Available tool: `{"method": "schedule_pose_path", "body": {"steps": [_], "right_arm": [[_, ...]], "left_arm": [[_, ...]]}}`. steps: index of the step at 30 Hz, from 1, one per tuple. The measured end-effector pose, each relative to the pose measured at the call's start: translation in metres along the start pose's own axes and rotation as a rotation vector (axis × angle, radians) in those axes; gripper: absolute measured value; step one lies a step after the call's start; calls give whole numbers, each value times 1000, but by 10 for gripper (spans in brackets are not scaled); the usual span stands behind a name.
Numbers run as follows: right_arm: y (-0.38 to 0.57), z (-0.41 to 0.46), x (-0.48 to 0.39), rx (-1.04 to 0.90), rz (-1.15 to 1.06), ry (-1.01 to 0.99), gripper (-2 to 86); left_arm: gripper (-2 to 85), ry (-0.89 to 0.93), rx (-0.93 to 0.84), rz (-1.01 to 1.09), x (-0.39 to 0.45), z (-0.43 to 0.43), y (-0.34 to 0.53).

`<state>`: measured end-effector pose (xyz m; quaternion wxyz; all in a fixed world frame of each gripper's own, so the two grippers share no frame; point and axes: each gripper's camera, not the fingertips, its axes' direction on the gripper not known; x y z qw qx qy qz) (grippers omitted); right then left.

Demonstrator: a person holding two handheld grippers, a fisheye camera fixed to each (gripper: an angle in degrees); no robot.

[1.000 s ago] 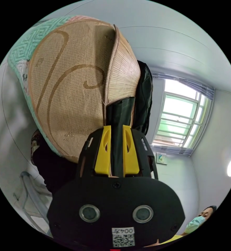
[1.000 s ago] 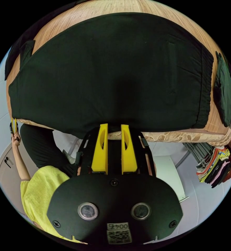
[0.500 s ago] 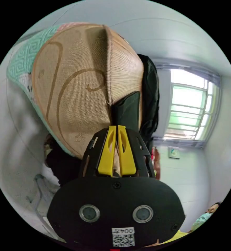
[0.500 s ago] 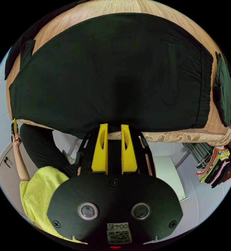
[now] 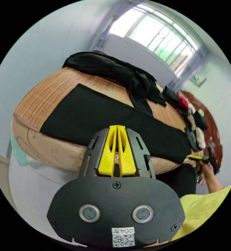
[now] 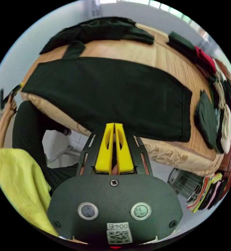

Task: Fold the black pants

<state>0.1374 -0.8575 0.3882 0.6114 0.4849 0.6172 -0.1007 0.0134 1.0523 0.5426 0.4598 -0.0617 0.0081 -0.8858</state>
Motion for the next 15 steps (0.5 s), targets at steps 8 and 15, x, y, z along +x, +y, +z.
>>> {"method": "schedule_pose_path", "body": {"steps": [8,15], "right_arm": [[54,-8,-158,101,-343,320,49],[66,-10,-213,48,-454,407,57]], "left_arm": [[1,-99,-304,246,96,105,-12],[1,-151,-380,268,119,140,-12]]}}
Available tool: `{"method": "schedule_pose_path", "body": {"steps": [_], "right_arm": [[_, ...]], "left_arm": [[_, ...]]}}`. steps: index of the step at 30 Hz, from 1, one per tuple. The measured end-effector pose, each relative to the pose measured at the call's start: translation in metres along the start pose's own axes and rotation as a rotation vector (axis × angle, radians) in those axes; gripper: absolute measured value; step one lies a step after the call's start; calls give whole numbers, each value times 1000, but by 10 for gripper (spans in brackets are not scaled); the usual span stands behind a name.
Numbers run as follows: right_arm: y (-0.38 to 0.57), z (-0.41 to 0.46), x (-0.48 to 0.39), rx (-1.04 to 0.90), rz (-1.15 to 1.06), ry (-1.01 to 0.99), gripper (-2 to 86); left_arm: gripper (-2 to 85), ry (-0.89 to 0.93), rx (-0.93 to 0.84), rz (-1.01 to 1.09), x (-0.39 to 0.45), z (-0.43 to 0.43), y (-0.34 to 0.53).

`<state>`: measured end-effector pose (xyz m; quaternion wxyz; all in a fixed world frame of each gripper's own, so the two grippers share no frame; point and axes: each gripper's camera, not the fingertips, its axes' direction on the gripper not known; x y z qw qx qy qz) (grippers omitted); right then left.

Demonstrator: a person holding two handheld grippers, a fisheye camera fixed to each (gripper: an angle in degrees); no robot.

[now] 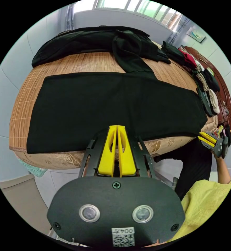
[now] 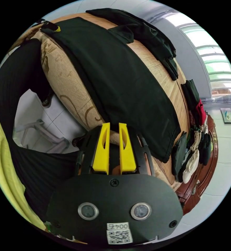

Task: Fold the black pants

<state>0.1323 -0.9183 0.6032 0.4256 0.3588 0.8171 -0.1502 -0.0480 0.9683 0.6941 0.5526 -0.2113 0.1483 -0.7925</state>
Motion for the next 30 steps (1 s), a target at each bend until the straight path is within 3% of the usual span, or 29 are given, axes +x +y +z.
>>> {"method": "schedule_pose_path", "body": {"steps": [13,18,24,30], "right_arm": [[-2,-57,-19,-22,-169,120,-6],[8,-50,-17,-120,-232,114,-7],[34,-87,53,-77,19,80,-8],[62,-93,202,-33,473,-297,-8]], "left_arm": [[1,31,3,-45,-1,17,-12],[1,72,18,-93,-15,20,-13],[1,105,26,-115,-26,23,-14],[1,88,-1,-90,-25,29,-20]]}}
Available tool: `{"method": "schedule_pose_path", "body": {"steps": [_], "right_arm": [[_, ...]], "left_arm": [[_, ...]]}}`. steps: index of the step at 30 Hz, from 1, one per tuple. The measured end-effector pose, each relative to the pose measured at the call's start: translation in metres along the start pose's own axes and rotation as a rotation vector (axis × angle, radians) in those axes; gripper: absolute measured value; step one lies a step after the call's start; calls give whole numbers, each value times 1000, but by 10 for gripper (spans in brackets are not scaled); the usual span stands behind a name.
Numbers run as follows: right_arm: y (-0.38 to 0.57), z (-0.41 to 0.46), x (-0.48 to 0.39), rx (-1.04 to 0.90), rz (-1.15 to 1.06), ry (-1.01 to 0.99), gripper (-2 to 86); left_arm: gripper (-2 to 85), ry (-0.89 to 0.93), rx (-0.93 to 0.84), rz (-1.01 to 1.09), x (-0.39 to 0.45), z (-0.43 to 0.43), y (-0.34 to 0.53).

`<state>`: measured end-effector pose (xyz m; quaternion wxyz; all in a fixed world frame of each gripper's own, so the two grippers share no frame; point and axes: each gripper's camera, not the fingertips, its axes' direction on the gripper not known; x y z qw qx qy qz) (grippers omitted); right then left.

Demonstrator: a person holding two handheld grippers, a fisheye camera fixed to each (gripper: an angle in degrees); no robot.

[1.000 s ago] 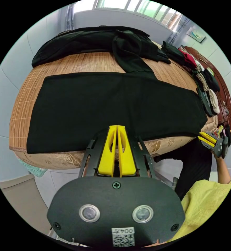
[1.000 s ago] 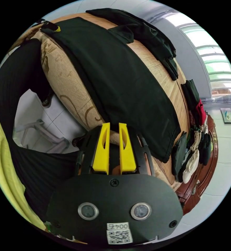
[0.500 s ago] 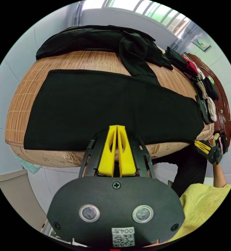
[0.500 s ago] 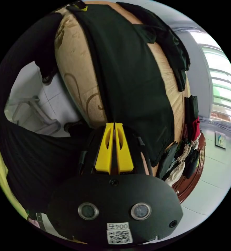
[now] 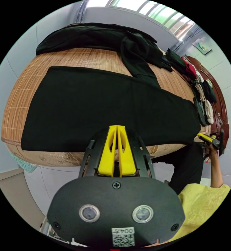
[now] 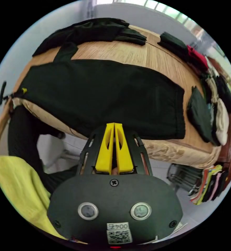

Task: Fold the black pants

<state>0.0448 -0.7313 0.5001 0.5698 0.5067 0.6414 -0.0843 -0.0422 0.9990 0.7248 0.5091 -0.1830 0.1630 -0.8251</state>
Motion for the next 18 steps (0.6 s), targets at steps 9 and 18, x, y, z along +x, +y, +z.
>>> {"method": "schedule_pose_path", "body": {"steps": [9,18], "right_arm": [[-31,4,61,-207,37,0,-2],[33,-70,260,168,593,-362,94]], "left_arm": [[1,-27,-36,17,-3,8,-7],[1,-8,-41,8,-13,9,-8]]}}
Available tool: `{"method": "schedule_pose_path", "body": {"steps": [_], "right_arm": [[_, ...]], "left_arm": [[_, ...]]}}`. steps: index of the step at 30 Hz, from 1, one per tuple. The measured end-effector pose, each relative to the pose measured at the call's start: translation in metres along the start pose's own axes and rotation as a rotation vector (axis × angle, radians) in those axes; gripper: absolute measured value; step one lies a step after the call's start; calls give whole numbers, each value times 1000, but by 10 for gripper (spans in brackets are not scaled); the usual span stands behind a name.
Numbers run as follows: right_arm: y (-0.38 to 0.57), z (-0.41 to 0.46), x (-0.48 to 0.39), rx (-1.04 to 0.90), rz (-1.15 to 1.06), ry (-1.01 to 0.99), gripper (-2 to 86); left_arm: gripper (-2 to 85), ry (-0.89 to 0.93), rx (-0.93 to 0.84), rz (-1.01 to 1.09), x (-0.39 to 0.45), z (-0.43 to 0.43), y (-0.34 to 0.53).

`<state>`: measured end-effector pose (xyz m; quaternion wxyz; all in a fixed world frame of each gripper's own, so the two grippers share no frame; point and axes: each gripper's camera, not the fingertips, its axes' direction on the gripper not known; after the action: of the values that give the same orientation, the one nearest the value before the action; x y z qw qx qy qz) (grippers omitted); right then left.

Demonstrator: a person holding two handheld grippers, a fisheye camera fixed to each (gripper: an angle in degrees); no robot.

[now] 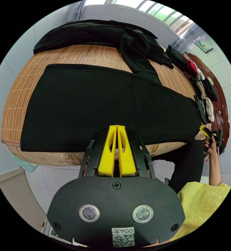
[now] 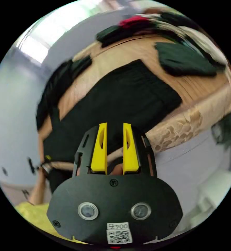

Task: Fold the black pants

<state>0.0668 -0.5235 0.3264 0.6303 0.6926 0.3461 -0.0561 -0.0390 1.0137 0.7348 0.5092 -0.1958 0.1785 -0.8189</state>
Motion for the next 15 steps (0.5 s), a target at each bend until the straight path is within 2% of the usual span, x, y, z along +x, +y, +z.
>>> {"method": "schedule_pose_path", "body": {"steps": [2,5,10,15], "right_arm": [[-8,-34,94,149,296,-241,102],[-13,-59,172,247,492,-312,128],[-37,-74,221,257,551,-301,146],[-62,-66,224,223,523,-337,134]], "left_arm": [[2,-10,-3,4,0,1,-1],[2,-14,-6,5,0,2,-2],[2,-12,-9,-1,-1,3,-2],[2,-23,-12,3,1,5,-3]]}}
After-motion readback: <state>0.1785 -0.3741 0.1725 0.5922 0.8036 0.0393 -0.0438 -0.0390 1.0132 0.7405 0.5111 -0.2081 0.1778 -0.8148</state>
